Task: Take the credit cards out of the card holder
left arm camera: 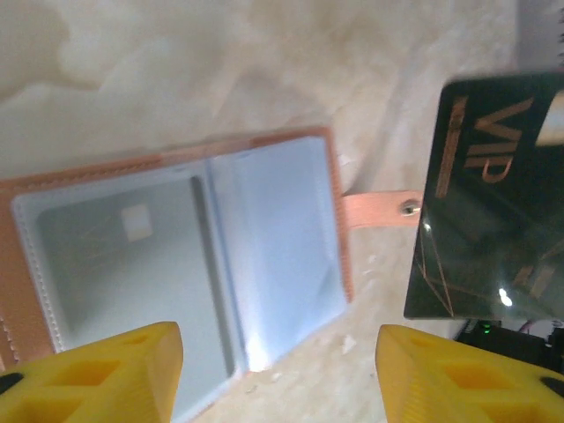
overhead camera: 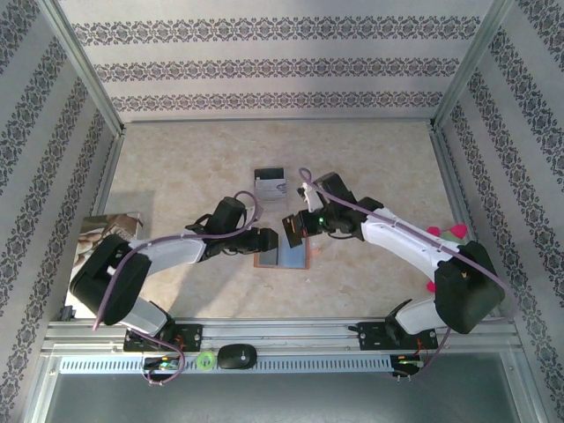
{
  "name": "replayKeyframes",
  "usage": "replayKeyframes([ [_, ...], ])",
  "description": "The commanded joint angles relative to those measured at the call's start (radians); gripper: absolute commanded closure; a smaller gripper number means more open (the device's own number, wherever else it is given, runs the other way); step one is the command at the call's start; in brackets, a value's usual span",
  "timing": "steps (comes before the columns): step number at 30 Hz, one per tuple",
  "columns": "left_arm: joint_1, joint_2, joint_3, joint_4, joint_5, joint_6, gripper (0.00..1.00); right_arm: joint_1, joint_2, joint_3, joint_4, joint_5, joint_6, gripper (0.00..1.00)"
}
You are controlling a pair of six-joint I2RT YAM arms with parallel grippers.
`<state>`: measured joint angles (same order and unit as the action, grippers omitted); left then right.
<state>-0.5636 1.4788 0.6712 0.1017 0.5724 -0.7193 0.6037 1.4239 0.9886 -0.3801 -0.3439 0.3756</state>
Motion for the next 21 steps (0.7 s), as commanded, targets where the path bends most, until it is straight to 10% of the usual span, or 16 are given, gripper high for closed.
replayKeyframes([
  [1,0.044,-0.091,-0.017,-0.061,-0.04,0.016,0.36,-0.01,0.007,0.134,-0.091,0.065,-0.18,1.0],
  [8,0.133,-0.257,-0.052,-0.184,-0.076,0.044,0.27,-0.012,0.131,0.402,-0.172,0.1,-0.513,1.0],
  [13,0.161,-0.327,-0.057,-0.281,-0.109,0.067,0.0,-0.009,0.301,0.647,-0.327,0.12,-0.754,1.0],
  [21,0.222,-0.361,-0.043,-0.373,-0.156,0.093,0.0,-0.007,0.588,1.028,-0.48,0.224,-1.007,1.0],
])
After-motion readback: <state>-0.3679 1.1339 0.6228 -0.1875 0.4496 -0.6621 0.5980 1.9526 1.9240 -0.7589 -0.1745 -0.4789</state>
